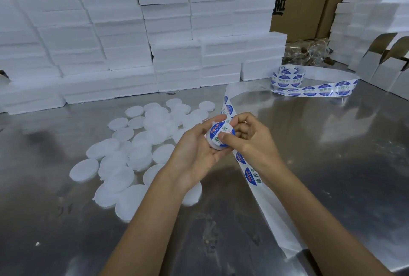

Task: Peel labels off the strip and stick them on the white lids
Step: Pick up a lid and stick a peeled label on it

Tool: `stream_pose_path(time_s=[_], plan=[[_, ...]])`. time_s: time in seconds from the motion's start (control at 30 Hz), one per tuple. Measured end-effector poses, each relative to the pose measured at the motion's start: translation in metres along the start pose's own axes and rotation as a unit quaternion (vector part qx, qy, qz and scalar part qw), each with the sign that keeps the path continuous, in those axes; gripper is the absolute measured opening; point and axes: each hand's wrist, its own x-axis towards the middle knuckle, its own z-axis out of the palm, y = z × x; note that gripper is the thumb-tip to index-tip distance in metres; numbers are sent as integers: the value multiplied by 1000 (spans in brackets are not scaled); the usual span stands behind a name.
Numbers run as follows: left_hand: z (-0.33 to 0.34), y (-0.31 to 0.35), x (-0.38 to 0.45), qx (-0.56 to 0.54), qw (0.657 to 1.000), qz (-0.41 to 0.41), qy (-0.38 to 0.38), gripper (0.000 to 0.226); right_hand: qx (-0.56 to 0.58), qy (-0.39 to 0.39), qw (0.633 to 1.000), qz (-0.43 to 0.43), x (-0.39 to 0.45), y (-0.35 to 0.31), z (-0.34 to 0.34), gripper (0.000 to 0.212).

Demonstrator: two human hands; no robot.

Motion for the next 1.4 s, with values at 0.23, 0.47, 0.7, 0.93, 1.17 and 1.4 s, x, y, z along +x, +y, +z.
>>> stream_pose_path(time_s=[0.23,0.47,0.7,0.93,1.17,1.4], plan=[[2,-1,0,-7,1000,11,-8,53,-11,11,1000,-14,2,3,0,26],[5,-3,0,13,1000,16,-20,54,-55,27,996,-59,3,10,2,27],[2,-2,1,-23,999,21,-13,26,-101,78,989,-69,6,17,2,35],[4,-3,2,-76,996,15,-32,29,-293,99,942,-134,-2,21,3,58],[3,-3,-1,-68,996,-3,-61,30,-294,72,933,-194,3,22,-4,52],[2,-7,-1,-20,998,5,-57,30,-279,78,939,-186,8,27,-9,41]])
